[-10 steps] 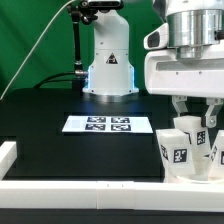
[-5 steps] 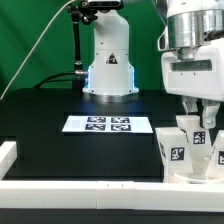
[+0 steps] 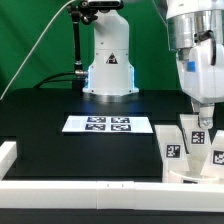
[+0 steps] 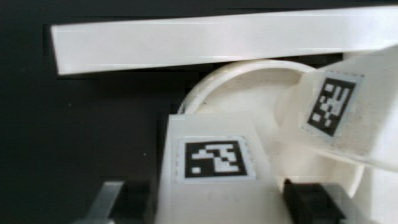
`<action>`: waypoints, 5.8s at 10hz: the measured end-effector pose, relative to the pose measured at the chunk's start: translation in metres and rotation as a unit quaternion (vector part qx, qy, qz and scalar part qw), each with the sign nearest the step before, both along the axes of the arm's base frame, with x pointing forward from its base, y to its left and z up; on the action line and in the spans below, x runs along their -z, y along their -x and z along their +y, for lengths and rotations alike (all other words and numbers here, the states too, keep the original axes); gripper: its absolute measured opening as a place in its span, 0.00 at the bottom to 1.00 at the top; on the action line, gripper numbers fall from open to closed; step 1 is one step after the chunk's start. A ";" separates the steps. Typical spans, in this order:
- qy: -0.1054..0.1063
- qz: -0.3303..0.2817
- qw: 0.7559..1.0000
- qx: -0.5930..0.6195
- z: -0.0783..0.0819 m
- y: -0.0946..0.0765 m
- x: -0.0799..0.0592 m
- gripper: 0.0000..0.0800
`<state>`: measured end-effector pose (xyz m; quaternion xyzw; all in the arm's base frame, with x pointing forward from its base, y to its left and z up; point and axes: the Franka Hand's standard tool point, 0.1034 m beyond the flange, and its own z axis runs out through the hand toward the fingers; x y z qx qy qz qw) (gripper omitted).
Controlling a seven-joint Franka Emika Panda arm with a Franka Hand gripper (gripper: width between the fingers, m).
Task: Assemble stool
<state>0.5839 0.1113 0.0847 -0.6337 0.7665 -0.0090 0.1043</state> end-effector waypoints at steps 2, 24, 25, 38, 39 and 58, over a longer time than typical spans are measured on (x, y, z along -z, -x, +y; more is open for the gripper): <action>0.002 -0.001 1.000 -0.015 0.000 0.000 0.000 0.43; 0.129 -0.047 0.486 -0.863 -0.006 -0.007 -0.026 0.81; 0.130 -0.048 0.465 -0.874 -0.007 -0.007 -0.026 0.81; 0.144 -0.022 0.090 -0.985 -0.014 -0.010 -0.008 0.67; 0.144 -0.022 0.094 -0.985 -0.014 -0.010 -0.008 0.44; 0.161 -0.018 0.673 -0.722 0.001 -0.011 -0.008 0.42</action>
Offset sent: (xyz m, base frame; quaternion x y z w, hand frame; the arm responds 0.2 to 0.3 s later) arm -0.0051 0.0026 0.0214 -0.0364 -0.0354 -0.1434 0.9884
